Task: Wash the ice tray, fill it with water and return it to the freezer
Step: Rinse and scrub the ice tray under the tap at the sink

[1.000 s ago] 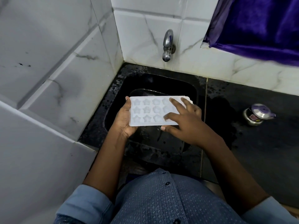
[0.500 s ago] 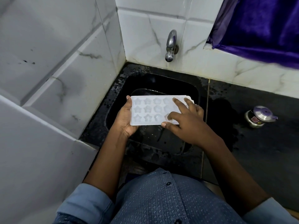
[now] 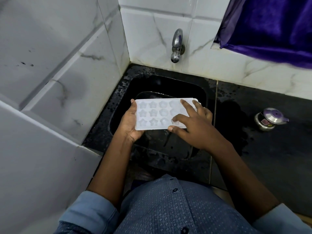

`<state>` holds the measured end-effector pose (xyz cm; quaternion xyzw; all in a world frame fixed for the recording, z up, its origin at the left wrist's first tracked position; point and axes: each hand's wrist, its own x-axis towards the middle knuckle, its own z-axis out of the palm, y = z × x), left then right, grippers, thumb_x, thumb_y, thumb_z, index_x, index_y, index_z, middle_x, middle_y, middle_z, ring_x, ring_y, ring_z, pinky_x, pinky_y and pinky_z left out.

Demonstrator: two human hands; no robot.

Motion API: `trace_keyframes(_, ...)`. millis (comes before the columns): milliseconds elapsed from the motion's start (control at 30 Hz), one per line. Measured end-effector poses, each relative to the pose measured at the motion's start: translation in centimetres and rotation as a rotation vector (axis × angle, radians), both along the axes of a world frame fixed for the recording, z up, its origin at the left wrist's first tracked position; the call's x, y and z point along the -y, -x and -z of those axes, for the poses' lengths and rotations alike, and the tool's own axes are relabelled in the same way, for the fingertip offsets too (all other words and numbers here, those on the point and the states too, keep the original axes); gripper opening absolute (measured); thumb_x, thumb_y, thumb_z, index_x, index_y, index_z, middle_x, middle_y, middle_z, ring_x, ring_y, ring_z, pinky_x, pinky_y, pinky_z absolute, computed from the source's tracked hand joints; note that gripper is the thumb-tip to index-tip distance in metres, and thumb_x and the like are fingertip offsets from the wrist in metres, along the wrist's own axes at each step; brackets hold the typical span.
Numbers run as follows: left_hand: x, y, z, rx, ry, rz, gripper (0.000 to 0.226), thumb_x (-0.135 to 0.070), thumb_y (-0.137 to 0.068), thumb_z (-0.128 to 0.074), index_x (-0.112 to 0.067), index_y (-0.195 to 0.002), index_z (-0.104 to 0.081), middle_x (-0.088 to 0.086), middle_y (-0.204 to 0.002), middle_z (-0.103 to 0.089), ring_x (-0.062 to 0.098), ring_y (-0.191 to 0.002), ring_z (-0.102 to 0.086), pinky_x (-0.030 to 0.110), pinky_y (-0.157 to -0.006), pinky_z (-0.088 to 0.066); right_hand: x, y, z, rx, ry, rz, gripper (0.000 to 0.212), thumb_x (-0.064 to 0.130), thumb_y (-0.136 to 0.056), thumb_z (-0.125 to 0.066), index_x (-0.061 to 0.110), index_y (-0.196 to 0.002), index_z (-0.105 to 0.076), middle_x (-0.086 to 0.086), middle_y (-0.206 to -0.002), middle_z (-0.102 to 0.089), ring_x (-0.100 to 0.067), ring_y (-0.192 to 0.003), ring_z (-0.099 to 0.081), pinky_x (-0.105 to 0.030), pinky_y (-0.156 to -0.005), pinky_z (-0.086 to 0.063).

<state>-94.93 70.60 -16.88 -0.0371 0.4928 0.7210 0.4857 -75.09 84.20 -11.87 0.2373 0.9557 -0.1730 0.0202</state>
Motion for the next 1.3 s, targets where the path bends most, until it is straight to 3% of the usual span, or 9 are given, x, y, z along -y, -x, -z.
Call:
trace_keyframes(200,0.0,-0.2,0.1,-0.007,-0.001,0.017,0.075,-0.069,-0.106,-0.033,-0.009,-0.136,-0.065,0.019,-0.132,-0.073,0.037,-0.118,-0.072,0.054,-0.096,-0.057,0.3,0.1,-0.3,0.019,0.031,-0.028,0.054,0.077,-0.097,-0.038,0.038,-0.113,-0.071,0.002,-0.176,-0.005,-0.025,-0.160,0.014,-0.055,-0.123,0.009)
trace_keyframes(367,0.0,0.0,-0.1,-0.016,0.003,0.010,0.075,-0.069,-0.106,-0.034,-0.009,-0.137,-0.065,0.019,-0.132,-0.072,0.036,-0.117,-0.073,0.053,-0.094,-0.058,0.3,-0.2,-0.3,-0.002,0.013,0.019,0.056,0.078,-0.098,-0.031,0.043,-0.123,-0.067,0.003,-0.176,-0.006,-0.026,-0.160,0.013,-0.056,-0.124,0.008)
trace_keyframes(467,0.2,0.1,0.0,-0.015,0.000,0.008,0.075,-0.069,-0.106,-0.033,-0.009,-0.137,-0.065,0.019,-0.133,-0.072,0.036,-0.119,-0.072,0.055,-0.098,-0.056,0.5,-0.1,-0.3,-0.001,0.042,-0.023,0.072,0.086,-0.089,-0.022,0.042,-0.122,-0.068,0.003,-0.176,-0.007,-0.024,-0.160,0.013,-0.055,-0.123,0.009)
trace_keyframes(633,0.6,0.1,0.1,-0.014,-0.012,0.012,0.078,-0.070,-0.105,-0.034,-0.008,-0.142,-0.062,0.020,-0.136,-0.070,0.038,-0.123,-0.070,0.055,-0.098,-0.056,0.6,-0.2,-0.6,0.003,0.023,0.003,0.064,0.081,-0.096,-0.024,0.042,-0.120,-0.068,0.004,-0.176,-0.006,-0.024,-0.160,0.014,-0.057,-0.124,0.009)
trace_keyframes(733,0.6,-0.5,-0.1,-0.018,-0.008,0.035,0.078,-0.070,-0.106,-0.032,-0.008,-0.142,-0.062,0.019,-0.135,-0.071,0.037,-0.122,-0.070,0.054,-0.097,-0.056,0.7,-0.3,-0.5,0.010,0.026,-0.027,0.074,0.087,-0.088,-0.019,0.041,-0.113,-0.071,0.004,-0.176,-0.008,-0.023,-0.160,0.013,-0.056,-0.124,0.009)
trace_keyframes(900,0.8,-0.7,-0.3,-0.024,-0.008,0.043,0.078,-0.070,-0.106,-0.031,-0.008,-0.141,-0.062,0.019,-0.135,-0.071,0.036,-0.120,-0.072,0.052,-0.093,-0.058,0.7,-0.5,-0.6,0.018,0.020,-0.009,0.080,0.088,-0.085,-0.014,0.041,-0.119,-0.070,0.003,-0.176,-0.008,-0.023,-0.160,0.013,-0.056,-0.124,0.008)
trace_keyframes(1067,0.9,-0.8,-0.1,-0.009,-0.007,0.039,0.079,-0.070,-0.105,-0.032,-0.007,-0.144,-0.060,0.020,-0.136,-0.070,0.038,-0.125,-0.068,0.054,-0.100,-0.056,0.9,-0.6,-0.4,-0.049,0.033,-0.030,0.071,0.087,-0.086,-0.022,0.038,-0.112,-0.067,0.006,-0.175,-0.012,-0.022,-0.160,0.009,-0.050,-0.123,0.009)
trace_keyframes(1167,0.8,-0.9,0.0,-0.006,-0.013,0.045,0.080,-0.071,-0.105,-0.032,-0.007,-0.145,-0.060,0.020,-0.138,-0.069,0.039,-0.125,-0.068,0.054,-0.098,-0.056,1.2,-0.5,-0.1,-0.072,0.023,-0.053,0.064,0.085,-0.088,-0.026,0.039,-0.116,-0.060,0.006,-0.175,-0.011,-0.024,-0.161,0.008,-0.050,-0.122,0.006)
trace_keyframes(1300,0.8,-1.1,0.0,0.008,-0.024,0.074,0.080,-0.071,-0.105,-0.031,-0.007,-0.143,-0.061,0.021,-0.137,-0.069,0.038,-0.123,-0.070,0.051,-0.093,-0.059,2.0,0.0,0.7,-0.010,-0.004,-0.103,0.070,0.088,-0.085,-0.023,0.044,-0.127,-0.058,0.003,-0.176,-0.004,-0.028,-0.160,0.012,-0.057,-0.124,0.003)
